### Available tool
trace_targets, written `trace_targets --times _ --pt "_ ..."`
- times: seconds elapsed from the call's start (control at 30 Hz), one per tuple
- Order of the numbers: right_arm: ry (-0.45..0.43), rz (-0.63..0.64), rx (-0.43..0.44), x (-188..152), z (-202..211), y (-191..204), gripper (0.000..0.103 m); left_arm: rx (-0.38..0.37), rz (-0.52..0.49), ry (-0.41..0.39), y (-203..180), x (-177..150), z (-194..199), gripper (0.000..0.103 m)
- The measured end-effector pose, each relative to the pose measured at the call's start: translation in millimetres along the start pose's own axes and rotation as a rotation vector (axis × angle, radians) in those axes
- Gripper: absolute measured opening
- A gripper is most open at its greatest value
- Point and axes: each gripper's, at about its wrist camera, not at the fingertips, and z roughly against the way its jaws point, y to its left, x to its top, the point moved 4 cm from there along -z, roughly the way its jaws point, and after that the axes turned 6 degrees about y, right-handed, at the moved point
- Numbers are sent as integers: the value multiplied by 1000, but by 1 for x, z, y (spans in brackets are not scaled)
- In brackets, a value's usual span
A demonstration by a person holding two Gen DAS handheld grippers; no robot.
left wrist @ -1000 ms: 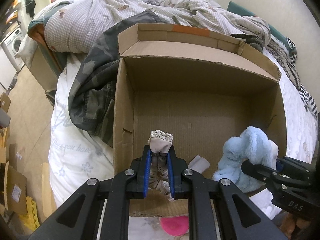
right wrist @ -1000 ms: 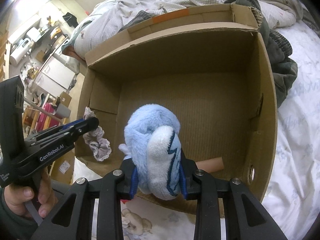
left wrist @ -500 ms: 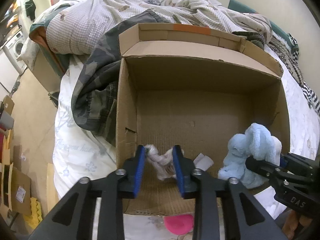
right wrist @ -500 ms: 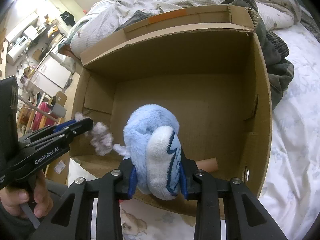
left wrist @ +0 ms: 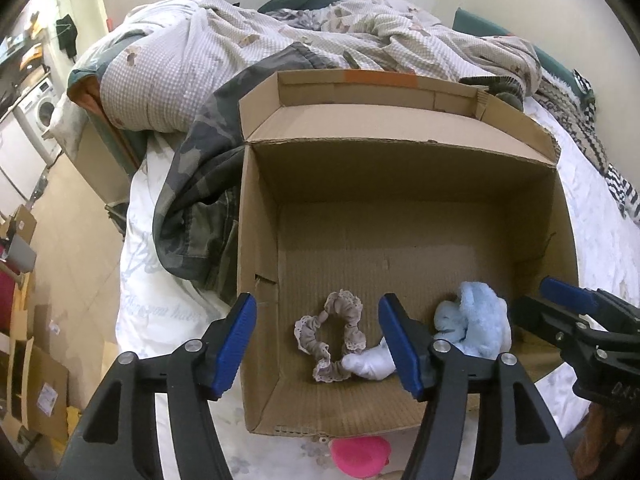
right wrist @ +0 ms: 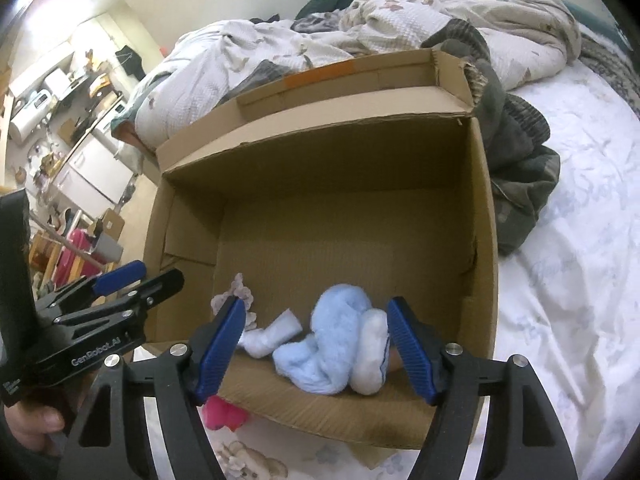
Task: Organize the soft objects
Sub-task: 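Withdraw both tools from the box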
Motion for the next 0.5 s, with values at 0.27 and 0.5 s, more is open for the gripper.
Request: trace_targets --times 0.27,0.5 --pt "0 -11 -2 1 1 0 77 -2 8 3 2 -1 0 61" --pt "-24 -19 -1 0 9 2 77 -2 19 -8 7 -6 7 61"
